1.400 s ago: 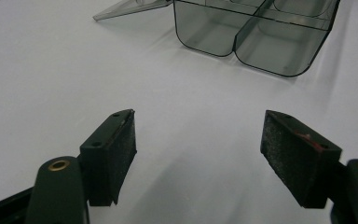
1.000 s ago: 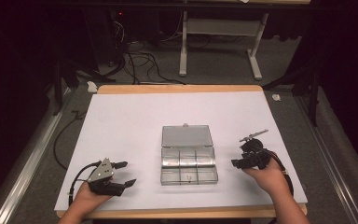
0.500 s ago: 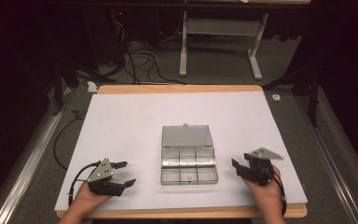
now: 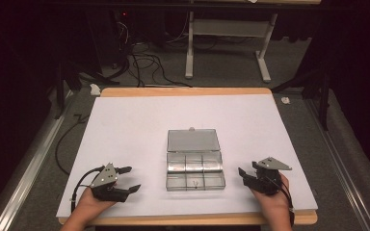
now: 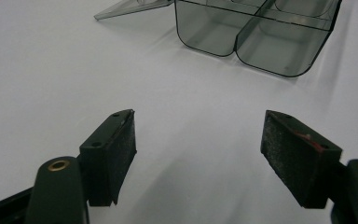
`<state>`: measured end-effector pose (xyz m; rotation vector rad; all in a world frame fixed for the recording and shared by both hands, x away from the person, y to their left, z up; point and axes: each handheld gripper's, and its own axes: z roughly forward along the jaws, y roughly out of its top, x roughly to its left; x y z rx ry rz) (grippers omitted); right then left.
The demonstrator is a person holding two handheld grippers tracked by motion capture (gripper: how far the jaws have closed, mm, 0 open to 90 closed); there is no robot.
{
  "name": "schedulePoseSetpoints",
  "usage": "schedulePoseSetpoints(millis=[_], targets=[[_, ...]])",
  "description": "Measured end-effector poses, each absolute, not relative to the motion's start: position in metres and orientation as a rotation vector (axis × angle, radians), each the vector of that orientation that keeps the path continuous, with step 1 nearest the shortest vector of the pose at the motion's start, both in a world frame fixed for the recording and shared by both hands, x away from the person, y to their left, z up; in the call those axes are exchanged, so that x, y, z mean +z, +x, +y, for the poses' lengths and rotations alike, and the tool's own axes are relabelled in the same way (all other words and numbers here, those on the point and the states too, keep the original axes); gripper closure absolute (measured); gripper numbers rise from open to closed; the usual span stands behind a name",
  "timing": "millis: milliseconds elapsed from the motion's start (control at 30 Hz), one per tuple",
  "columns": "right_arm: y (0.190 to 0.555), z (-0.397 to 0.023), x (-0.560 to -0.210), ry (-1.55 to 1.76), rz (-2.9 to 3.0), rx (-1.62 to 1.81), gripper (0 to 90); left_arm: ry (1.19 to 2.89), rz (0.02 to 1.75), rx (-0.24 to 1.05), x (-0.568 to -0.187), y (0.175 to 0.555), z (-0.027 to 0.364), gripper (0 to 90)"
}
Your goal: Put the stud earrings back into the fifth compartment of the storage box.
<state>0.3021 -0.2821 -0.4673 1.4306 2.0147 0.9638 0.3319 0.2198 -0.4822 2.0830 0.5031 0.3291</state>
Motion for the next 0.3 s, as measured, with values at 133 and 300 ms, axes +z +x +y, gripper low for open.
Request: schedulePoseSetpoints(millis=[133,300], targets=[[0.3015,-0.2813,-0.4664,1.423,2.012,0.966,39.4,2.084,0.500,0.330,-0.4822,0.3318,0.2196,27.1],[0.3011,-0.2824,-0.4663,1.435,2.002,0.963,39.4,2.085,0.499,0.326,-0.4821,0.3320,0.2197,27.1]])
